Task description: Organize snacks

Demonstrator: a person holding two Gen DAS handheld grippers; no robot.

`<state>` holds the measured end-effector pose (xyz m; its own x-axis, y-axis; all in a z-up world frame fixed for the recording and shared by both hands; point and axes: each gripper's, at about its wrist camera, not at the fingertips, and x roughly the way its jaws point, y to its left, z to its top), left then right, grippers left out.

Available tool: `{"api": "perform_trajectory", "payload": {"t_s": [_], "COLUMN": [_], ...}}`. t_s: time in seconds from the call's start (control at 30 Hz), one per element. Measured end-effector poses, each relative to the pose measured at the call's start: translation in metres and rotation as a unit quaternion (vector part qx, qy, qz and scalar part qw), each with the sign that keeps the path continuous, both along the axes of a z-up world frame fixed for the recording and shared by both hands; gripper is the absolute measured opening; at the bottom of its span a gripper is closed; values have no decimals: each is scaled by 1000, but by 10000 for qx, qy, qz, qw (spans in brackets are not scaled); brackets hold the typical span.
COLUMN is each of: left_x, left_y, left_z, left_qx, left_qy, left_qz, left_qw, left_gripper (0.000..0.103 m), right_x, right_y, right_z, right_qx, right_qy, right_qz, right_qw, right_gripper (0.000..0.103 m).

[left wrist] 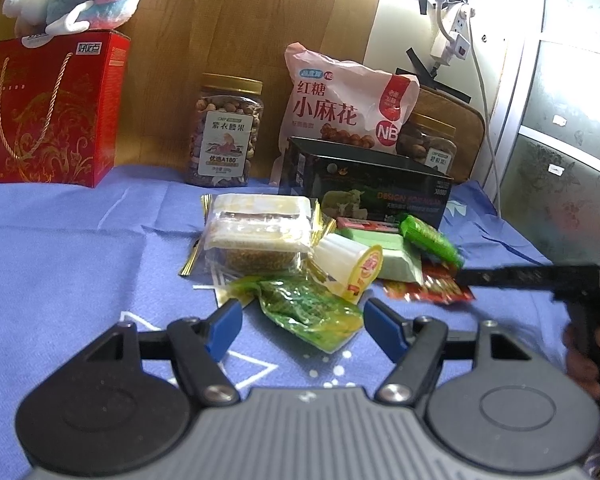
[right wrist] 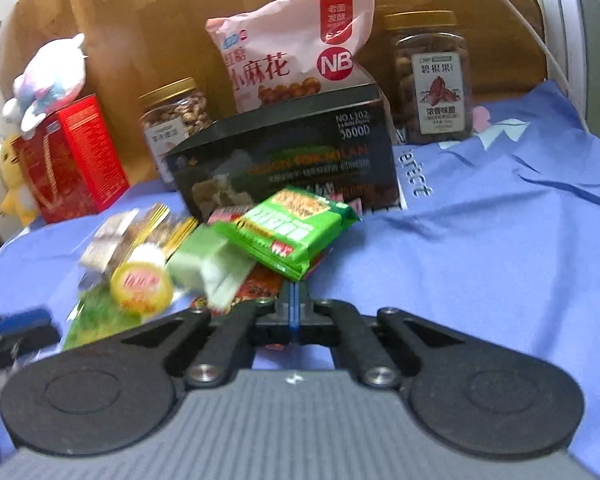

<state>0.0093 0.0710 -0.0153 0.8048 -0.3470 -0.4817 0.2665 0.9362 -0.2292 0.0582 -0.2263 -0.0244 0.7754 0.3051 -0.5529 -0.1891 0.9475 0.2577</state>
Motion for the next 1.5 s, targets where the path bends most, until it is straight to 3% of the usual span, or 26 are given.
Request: {"api": "perform_trajectory", "payload": {"t_s": [0.13,0.2,0.3,0.37,0.43,0.63,0.67,0.77,0.87,1.0,1.03,1.07,1.1,1.27,1.43,1.5], "left_x": [-5,-5,-5,-6,-3,-5,-4,-2,-6,-7,-7,-7,-7,-10,-9,-6], "left_y": [-2,-6,-19,-28,-34,-36,-36,-43,-49,-51,-50,-50,-48,-49,-46,-41], "left_z": [5,6,7,7,5,1,0,-5,-6,-6,-6,-6,-6,-5,-7,-9], "left_qx": [-160,-298,-415,-486,-529,-729,-724,-556,-272,-126,-112,-118,-150,-200,-564,-767], "left_qy": [26,147,342,505,732,944,959,1066,905,859,857,873,911,1070,1312,1402], "left_qz": [-142,-299,-636,-919,-1074,-1170,-1135,-1106,-1077,-1048,-1042,-1064,-1105,-1288,-1422,-1418], "left_qw": [9998,9990,9965,9933,9901,9859,9863,9866,9897,9907,9908,9904,9896,9857,9795,9769], "left_gripper": [69,69,69,69,77,79,79,70,64,53,50,44,39,32,34,34], "right_x": [-37,-53,-67,-76,-81,-84,-81,-68,-61,-60,-60,-59,-59,-53,-46,-45], "right_y": [-4,1,5,7,10,8,9,0,-10,-18,-19,-20,-20,-21,-13,-15], "right_z": [3,4,6,9,12,19,18,5,-7,-12,-12,-12,-12,-12,-17,-19], "right_qx": [314,297,653,857,850,1173,1149,1449,1927,2071,2103,2094,2036,1896,2157,2305], "right_qy": [117,117,201,105,-101,-434,-409,60,472,708,761,824,883,1139,1264,1272], "right_qz": [267,414,636,802,884,1075,1045,906,883,783,784,779,766,896,1116,1067], "right_qw": [9991,9986,9956,9930,9924,9863,9870,9853,9761,9726,9715,9712,9720,9711,9618,9588], "right_gripper": [3,3,3,3,3,3,7,9,10,16,27,45,50,50,51,48]}}
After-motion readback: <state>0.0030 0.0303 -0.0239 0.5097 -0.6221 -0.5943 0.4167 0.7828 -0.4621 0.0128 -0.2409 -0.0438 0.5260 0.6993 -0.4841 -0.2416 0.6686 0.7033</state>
